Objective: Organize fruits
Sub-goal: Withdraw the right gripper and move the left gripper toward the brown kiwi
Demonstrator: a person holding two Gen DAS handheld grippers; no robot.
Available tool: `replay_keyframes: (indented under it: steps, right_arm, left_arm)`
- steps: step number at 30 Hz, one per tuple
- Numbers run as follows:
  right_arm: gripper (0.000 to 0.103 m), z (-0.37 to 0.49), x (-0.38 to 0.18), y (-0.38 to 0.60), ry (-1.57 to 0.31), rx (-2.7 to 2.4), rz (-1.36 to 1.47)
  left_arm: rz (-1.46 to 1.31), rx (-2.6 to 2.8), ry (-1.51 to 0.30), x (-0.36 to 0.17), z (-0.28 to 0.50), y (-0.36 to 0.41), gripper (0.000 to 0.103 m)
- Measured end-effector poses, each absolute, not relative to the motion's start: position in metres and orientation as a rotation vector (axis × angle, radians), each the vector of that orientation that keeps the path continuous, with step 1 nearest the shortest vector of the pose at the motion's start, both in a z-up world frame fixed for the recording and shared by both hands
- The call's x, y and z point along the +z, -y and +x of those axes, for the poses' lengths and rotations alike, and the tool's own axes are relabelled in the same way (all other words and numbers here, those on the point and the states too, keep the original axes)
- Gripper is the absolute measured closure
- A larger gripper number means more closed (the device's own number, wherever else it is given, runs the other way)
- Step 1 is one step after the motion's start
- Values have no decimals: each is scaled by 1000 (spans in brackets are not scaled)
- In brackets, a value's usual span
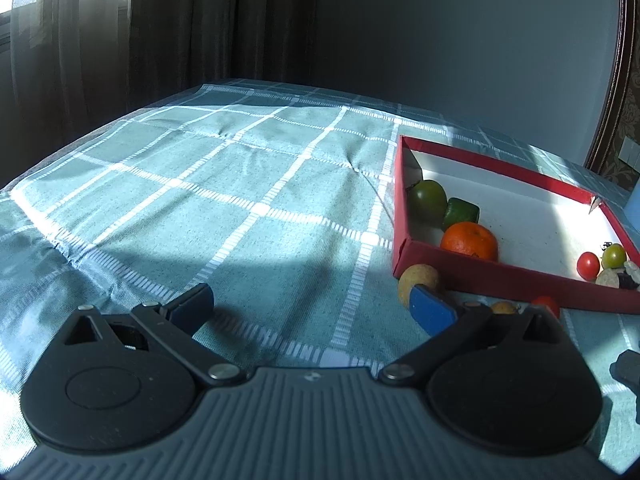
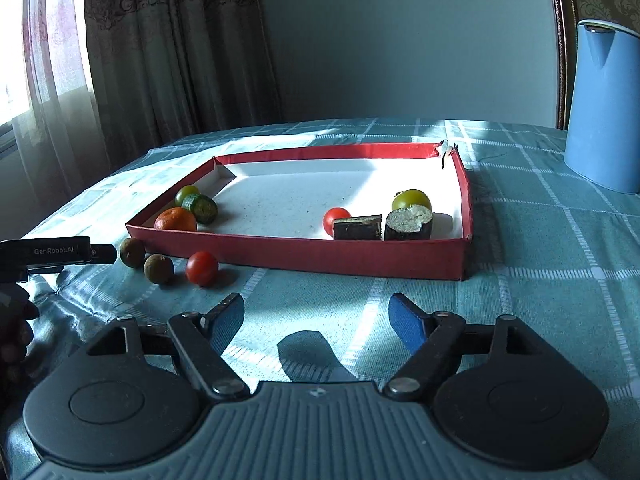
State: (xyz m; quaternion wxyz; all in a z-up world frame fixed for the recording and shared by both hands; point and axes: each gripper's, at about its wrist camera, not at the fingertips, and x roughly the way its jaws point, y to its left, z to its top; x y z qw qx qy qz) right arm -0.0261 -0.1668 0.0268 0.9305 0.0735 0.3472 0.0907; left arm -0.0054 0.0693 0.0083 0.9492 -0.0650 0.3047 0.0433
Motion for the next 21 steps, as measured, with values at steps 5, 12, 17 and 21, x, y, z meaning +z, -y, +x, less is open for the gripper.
replay_keyframes:
  steps: [5, 12, 17, 21]
  right_arm:
    - [14, -21, 22, 166, -755, 192, 155]
    - [12, -22, 21, 171, -753, 209, 197]
    - [12, -22, 21, 172, -753, 210, 201]
    - [12, -22, 21, 172, -754, 212, 205]
  left_arm:
    - [-82, -8, -563, 12, -16, -58, 0]
    - [-5, -47, -535, 16, -16, -45, 0]
    - [65, -40, -556, 15, 1, -35, 15]
    - [93, -34, -621, 7, 16, -31, 17]
